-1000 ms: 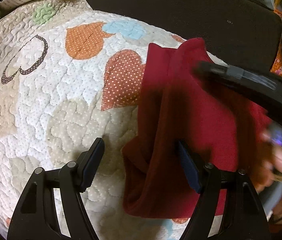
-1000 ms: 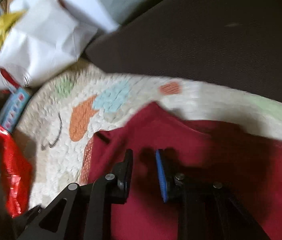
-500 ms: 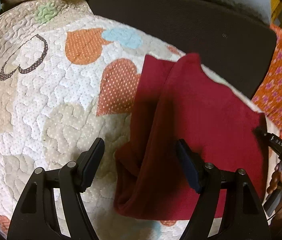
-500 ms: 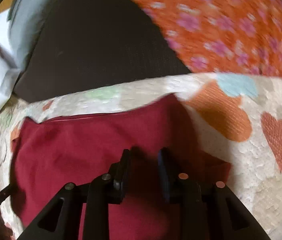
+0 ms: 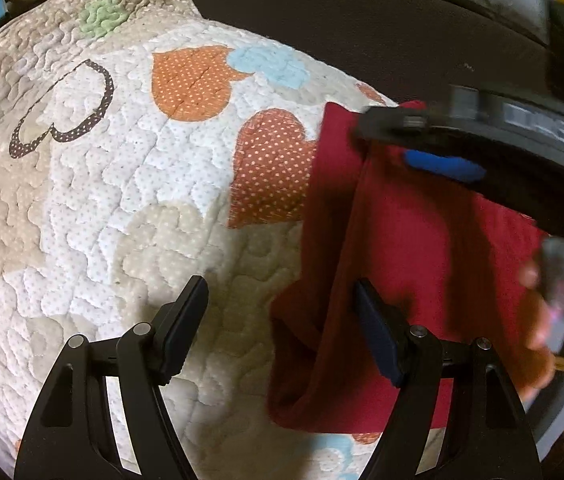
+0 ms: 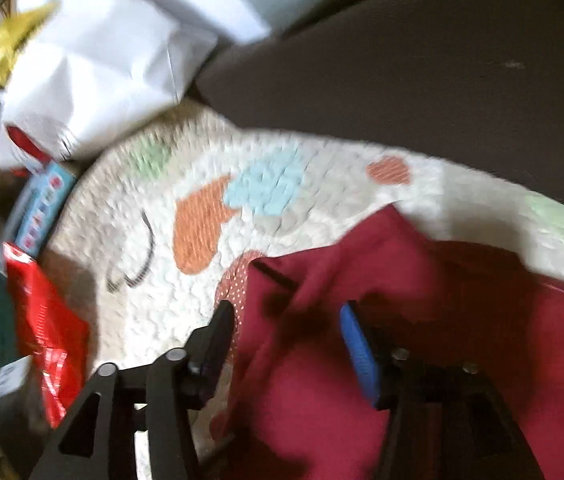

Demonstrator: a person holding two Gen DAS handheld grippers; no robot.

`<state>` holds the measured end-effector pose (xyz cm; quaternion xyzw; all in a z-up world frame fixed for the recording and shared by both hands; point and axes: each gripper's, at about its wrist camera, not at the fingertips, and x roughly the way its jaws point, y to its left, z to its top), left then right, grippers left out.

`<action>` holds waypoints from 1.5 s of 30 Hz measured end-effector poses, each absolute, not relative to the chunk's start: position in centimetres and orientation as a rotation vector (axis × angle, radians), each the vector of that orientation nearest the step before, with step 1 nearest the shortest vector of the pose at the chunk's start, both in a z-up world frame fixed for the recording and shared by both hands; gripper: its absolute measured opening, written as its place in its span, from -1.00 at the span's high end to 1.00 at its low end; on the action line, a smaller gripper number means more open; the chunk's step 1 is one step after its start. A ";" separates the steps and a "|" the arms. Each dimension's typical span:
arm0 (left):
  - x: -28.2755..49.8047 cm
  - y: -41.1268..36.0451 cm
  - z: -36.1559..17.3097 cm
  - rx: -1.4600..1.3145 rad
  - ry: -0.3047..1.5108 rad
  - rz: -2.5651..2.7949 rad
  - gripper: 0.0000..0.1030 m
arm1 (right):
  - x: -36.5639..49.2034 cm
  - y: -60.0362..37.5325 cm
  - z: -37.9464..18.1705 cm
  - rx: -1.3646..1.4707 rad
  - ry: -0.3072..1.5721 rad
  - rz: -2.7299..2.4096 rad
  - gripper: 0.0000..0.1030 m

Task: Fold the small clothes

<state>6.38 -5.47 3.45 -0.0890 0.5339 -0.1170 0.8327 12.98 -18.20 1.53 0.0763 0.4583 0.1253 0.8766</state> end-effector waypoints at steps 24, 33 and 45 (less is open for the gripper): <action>6.6 -8.6 2.9 -0.211 1.079 -0.345 -0.12 | 8.9 -22.4 3.4 0.234 0.796 0.338 0.74; 5.6 -8.9 3.7 -0.151 1.057 -0.331 0.17 | 8.2 -22.6 3.6 0.243 0.777 0.320 0.74; 3.4 -9.6 7.4 -0.121 0.999 -0.351 0.39 | 5.5 -24.8 5.3 0.296 0.710 0.304 0.74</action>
